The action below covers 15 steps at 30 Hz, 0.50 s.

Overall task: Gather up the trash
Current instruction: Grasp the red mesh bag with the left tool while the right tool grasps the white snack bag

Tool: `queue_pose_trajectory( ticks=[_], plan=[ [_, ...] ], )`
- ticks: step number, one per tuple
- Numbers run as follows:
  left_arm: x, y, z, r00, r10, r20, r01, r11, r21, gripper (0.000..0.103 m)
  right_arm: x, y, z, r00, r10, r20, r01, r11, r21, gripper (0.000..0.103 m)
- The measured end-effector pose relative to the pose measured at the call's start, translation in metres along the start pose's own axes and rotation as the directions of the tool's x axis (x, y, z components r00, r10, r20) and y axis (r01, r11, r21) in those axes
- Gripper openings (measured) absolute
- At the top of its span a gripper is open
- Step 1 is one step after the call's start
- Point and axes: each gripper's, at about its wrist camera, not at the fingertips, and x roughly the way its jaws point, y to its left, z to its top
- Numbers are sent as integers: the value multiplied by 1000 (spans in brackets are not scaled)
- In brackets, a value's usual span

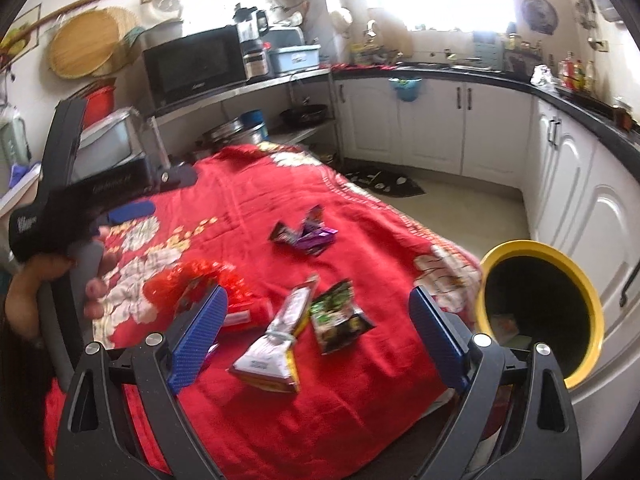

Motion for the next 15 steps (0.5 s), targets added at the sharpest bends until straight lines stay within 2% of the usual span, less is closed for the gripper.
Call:
queue_pose_trajectory(
  ticks=[8, 15],
  plan=[
    [1, 21, -13, 997, 52, -49, -50, 998, 44, 92, 22, 20, -11, 996, 56, -67, -57, 998, -12, 89],
    [9, 46, -31, 993, 60, -103, -59, 998, 12, 92, 37, 23, -18, 990, 78, -115, -78, 997, 0, 89]
  ],
)
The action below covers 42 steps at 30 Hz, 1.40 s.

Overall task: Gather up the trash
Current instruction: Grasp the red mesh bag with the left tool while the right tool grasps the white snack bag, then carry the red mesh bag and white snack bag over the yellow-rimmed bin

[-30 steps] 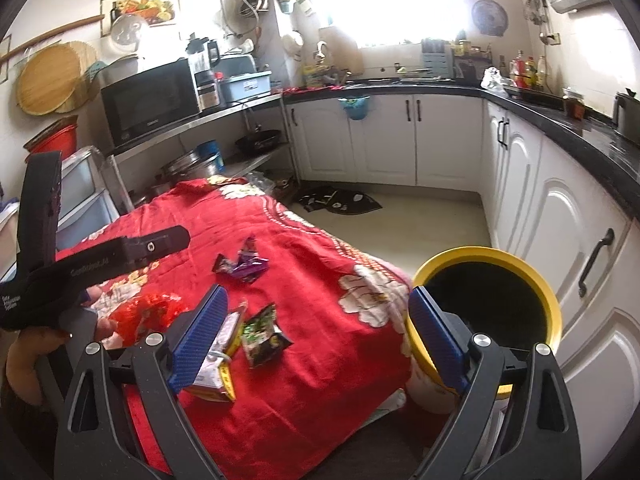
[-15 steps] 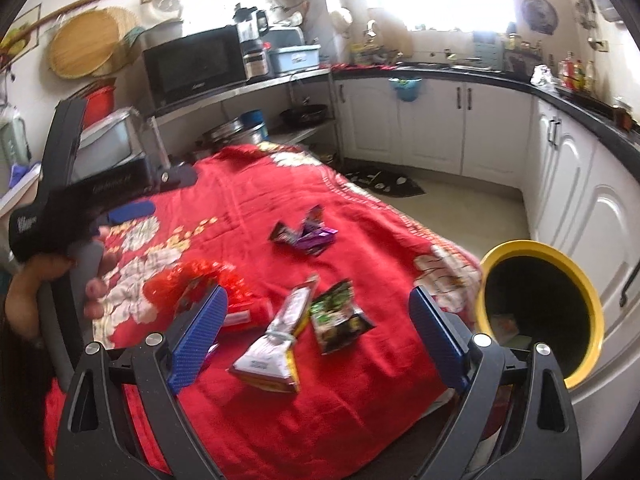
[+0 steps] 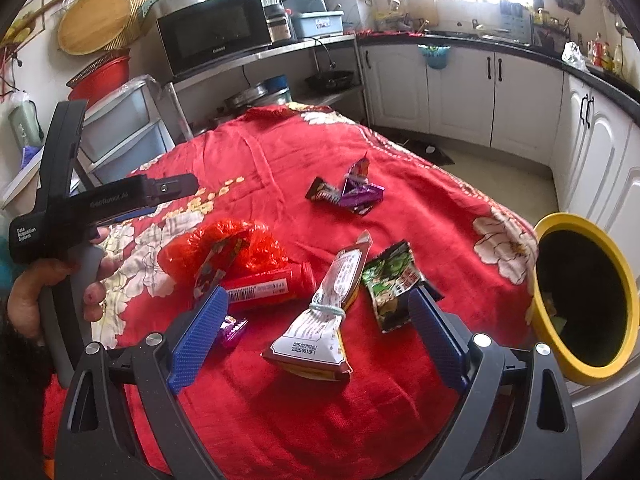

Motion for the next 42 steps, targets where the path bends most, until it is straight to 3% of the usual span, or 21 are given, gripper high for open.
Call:
queue_pose_trajectory(
  ticks=[10, 19, 29, 34, 36, 42],
  plan=[
    [18, 30, -21, 992, -81, -101, 68, 990, -127, 92, 20, -2, -6, 998, 26, -61, -23, 999, 36, 89],
    [31, 40, -34, 979, -138, -152, 106, 974, -203, 87, 47, 5, -8, 989, 58, -135, -52, 998, 43, 77],
    [40, 38, -39, 972, -152, -178, 114, 972, -205, 61, 69, -2, -17, 979, 71, -190, -55, 994, 91, 55],
    [41, 37, -39, 971, -157, -179, 121, 973, -199, 43, 68, -6, -19, 981, 79, -178, -62, 993, 99, 53],
    [39, 36, -39, 972, -159, -175, 125, 973, -192, 27, 67, -6, -19, 982, 77, -171, -61, 993, 96, 53],
    [31, 28, -33, 979, -134, -152, 111, 983, -148, 17, 58, -8, -18, 986, 84, -144, -70, 993, 100, 51]
  ],
)
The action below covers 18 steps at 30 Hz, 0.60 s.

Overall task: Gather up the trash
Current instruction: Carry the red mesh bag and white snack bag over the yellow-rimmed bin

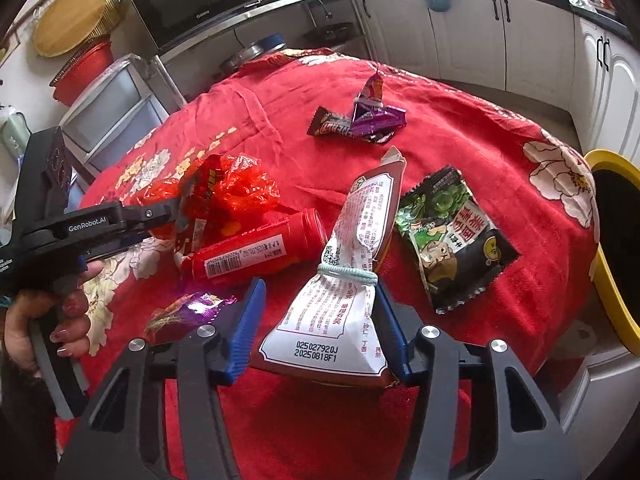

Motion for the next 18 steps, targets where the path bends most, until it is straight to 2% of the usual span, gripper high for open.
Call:
queue_pose_trajectory(
  ticks=[5, 12, 15, 18],
  plan=[
    [-14, -6, 5, 999, 15, 50, -17, 999, 32, 16, -13, 1, 0, 999, -1, 33, 2, 1000, -17, 51],
    [-36, -14, 11, 987, 77, 142, -85, 995, 52, 16, -26, 2, 5, 998, 20, 66, -19, 1000, -23, 51],
    [-44, -29, 12, 975, 122, 187, -147, 981, 127, 16, -31, 3, 7, 997, 19, 78, -17, 1000, -24, 51],
    [-51, -43, 13, 970, 113, 217, -152, 973, 171, 16, -36, 3, 9, 996, 19, 92, -17, 1000, -22, 51]
  ],
)
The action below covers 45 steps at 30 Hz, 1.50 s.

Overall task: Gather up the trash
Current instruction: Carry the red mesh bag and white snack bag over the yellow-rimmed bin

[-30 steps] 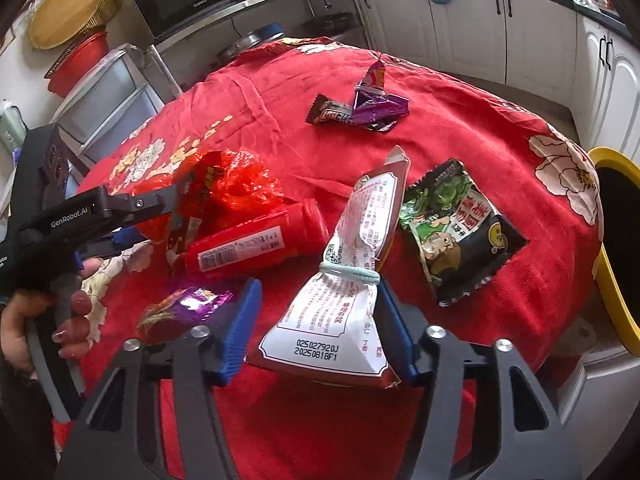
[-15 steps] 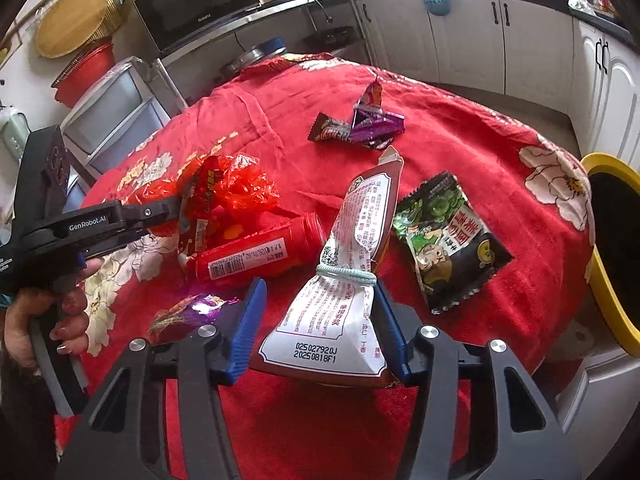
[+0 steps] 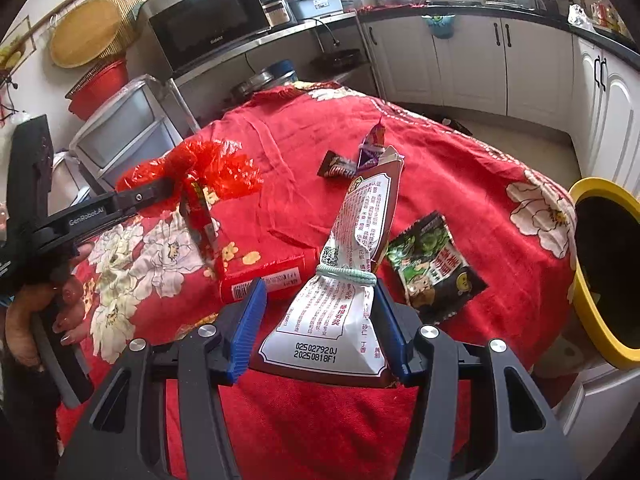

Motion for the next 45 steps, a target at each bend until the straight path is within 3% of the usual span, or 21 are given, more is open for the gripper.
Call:
queue_pose_trajectory(
  ticks=[15, 45],
  plan=[
    [-10, -52, 21, 996, -68, 65, 63, 995, 79, 16, -32, -19, 12, 997, -31, 77, 30, 999, 13, 51],
    [15, -144, 26, 975, -223, 27, 214, 960, 183, 16, -101, -97, 25, 961, -172, 216, 135, 976, 173, 52]
  ],
)
